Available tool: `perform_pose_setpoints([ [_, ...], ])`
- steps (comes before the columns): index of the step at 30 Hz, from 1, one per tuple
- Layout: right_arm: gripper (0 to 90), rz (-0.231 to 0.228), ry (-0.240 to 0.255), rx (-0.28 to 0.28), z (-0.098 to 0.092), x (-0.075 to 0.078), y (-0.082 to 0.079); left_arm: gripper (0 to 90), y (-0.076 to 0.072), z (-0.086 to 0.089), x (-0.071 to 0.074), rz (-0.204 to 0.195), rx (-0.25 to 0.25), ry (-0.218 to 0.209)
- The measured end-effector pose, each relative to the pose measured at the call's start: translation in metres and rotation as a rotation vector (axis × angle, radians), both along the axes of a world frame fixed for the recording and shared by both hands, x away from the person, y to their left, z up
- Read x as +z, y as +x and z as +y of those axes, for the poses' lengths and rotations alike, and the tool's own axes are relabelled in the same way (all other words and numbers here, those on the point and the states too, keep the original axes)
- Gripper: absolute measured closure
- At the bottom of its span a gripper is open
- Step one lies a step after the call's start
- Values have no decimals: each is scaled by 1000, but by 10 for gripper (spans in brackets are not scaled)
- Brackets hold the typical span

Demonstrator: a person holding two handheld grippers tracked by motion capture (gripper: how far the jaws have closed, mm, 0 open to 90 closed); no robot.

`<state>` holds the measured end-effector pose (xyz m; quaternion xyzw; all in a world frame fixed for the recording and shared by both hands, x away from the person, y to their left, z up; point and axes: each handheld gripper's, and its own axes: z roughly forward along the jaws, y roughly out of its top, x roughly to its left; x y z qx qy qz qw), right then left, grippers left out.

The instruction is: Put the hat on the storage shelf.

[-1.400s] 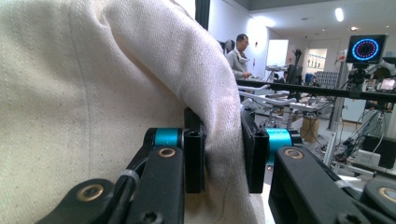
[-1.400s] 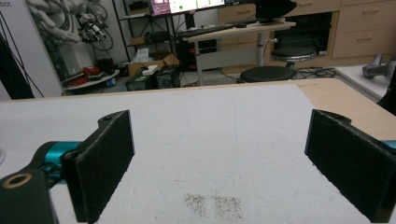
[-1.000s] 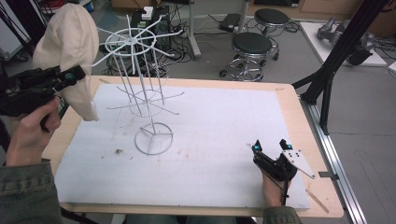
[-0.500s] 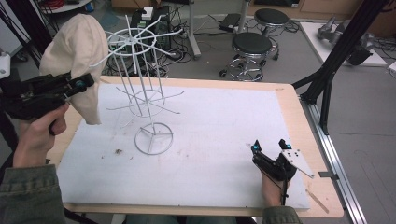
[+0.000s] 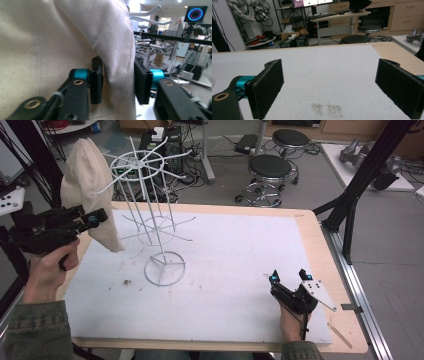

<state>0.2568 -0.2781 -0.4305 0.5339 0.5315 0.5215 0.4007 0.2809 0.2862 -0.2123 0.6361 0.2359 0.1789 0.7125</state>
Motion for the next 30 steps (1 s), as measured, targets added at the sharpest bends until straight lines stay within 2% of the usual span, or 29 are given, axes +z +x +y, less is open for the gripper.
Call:
perform_pose_setpoints([
  [2,70,2,-3,4,0,0,0,555,0,-1,-1,9,8,-20],
  [5,70,-2,-3,0,0,0,0,476,0,-1,-3,7,21,-28],
  [10,70,4,0,4,0,0,0,413,0,3,-6,1,46,-63],
  [14,70,7,-2,4,1,0,0,378,-3,8,-7,-7,81,-82],
  [19,70,8,-1,5,1,0,0,339,-6,12,-8,-27,123,-79],
  [30,70,3,-4,6,1,0,0,317,-20,19,-13,-64,175,-88],
])
